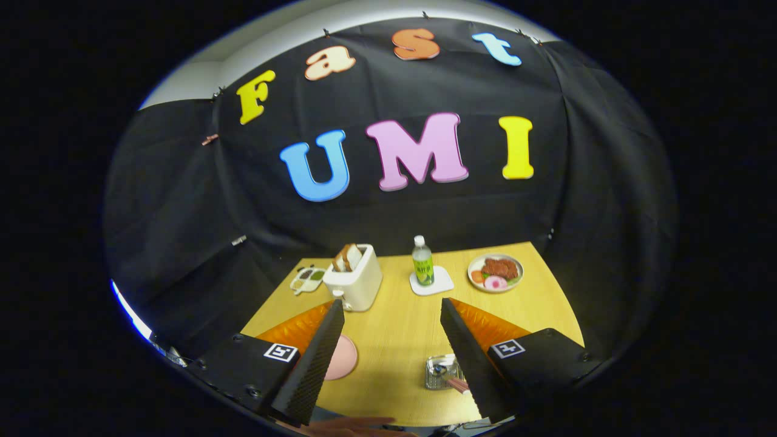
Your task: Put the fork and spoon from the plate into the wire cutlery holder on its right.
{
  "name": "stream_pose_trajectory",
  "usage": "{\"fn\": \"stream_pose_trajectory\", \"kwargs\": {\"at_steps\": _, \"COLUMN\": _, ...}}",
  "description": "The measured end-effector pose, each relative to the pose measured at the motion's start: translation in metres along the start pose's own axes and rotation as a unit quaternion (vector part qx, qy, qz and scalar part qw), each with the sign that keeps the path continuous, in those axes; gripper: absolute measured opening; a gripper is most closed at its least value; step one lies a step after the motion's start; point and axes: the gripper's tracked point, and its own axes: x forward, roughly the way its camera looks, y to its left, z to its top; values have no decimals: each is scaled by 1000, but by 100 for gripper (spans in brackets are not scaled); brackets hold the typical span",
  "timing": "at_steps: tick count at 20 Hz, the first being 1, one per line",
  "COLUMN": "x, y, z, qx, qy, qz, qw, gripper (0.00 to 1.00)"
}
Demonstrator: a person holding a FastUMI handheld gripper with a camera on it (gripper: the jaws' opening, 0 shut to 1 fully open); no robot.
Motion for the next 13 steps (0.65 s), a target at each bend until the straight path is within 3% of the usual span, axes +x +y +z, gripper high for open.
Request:
{"fn": "stream_pose_trajectory", "kwargs": {"at_steps": 3, "x": -16, "y": 15, "z": 37, "qx": -23, "qy": -86, "qz": 18, "qw": 996, "gripper": 99}}
{"fn": "stream_pose_trajectory", "kwargs": {"at_steps": 8, "x": -35, "y": 28, "z": 54, "qx": -22, "qy": -154, "qz": 38, "qw": 987, "gripper": 99}}
{"fn": "stream_pose_trajectory", "kwargs": {"at_steps": 13, "x": -39, "y": 13, "z": 30, "qx": -27, "qy": -154, "qz": -15, "qw": 988, "gripper": 99}}
